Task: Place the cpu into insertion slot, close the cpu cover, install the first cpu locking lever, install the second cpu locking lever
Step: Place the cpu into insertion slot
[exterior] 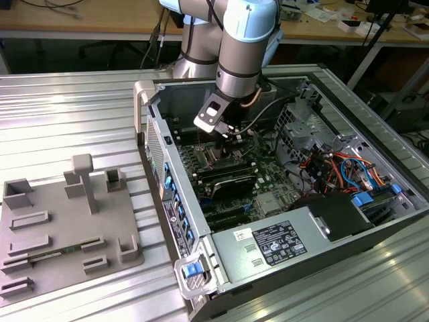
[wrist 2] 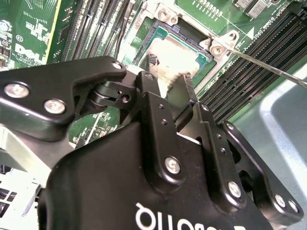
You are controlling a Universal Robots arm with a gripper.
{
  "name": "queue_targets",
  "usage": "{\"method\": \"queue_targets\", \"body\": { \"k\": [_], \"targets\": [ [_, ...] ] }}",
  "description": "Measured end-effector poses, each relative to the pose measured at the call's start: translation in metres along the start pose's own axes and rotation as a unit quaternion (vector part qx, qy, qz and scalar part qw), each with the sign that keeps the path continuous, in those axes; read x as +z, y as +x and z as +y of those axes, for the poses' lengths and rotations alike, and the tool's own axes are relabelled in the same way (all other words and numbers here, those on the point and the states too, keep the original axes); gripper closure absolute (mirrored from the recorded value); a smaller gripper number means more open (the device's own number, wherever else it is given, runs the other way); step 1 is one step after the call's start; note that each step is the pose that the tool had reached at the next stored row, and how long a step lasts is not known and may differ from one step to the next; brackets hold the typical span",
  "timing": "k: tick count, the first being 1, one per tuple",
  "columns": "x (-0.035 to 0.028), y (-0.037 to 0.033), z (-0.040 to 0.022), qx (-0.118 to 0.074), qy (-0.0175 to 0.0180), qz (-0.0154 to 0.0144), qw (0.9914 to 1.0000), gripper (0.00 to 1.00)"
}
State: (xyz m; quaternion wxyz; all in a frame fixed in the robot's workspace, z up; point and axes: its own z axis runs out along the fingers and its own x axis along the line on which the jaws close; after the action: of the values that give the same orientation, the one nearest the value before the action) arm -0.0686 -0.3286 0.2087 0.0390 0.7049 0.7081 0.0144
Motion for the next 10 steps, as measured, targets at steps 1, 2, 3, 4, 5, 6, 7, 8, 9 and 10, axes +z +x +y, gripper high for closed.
{"method": "queue_targets", "body": {
  "k": [1,2,3,4,5,6,7,8,9,10],
  "targets": [
    [0.0,0.0,0.0,0.0,0.0,0.0,1.0,0.63],
    [0.0,0.0,0.0,0.0,0.0,0.0,1.0,0.63],
    [0.0,0.0,0.0,0.0,0.0,0.0,1.0,0.64],
    [0.0001,0.0,0.0,0.0,0.0,0.0,1.0,0.64],
    [0.0001,0.0,0.0,0.0,0.0,0.0,1.0,0.71],
    [0.0001,0.0,0.0,0.0,0.0,0.0,1.0,0.71],
    [0.0001,0.0,0.0,0.0,0.0,0.0,1.0,0.71],
    [0.0001,0.0,0.0,0.0,0.0,0.0,1.0,0.73],
    [0.0001,0.0,0.0,0.0,0.0,0.0,1.0,0.8],
    [0.0002,0.0,0.0,0.0,0.0,0.0,1.0,0.8]
  ]
}}
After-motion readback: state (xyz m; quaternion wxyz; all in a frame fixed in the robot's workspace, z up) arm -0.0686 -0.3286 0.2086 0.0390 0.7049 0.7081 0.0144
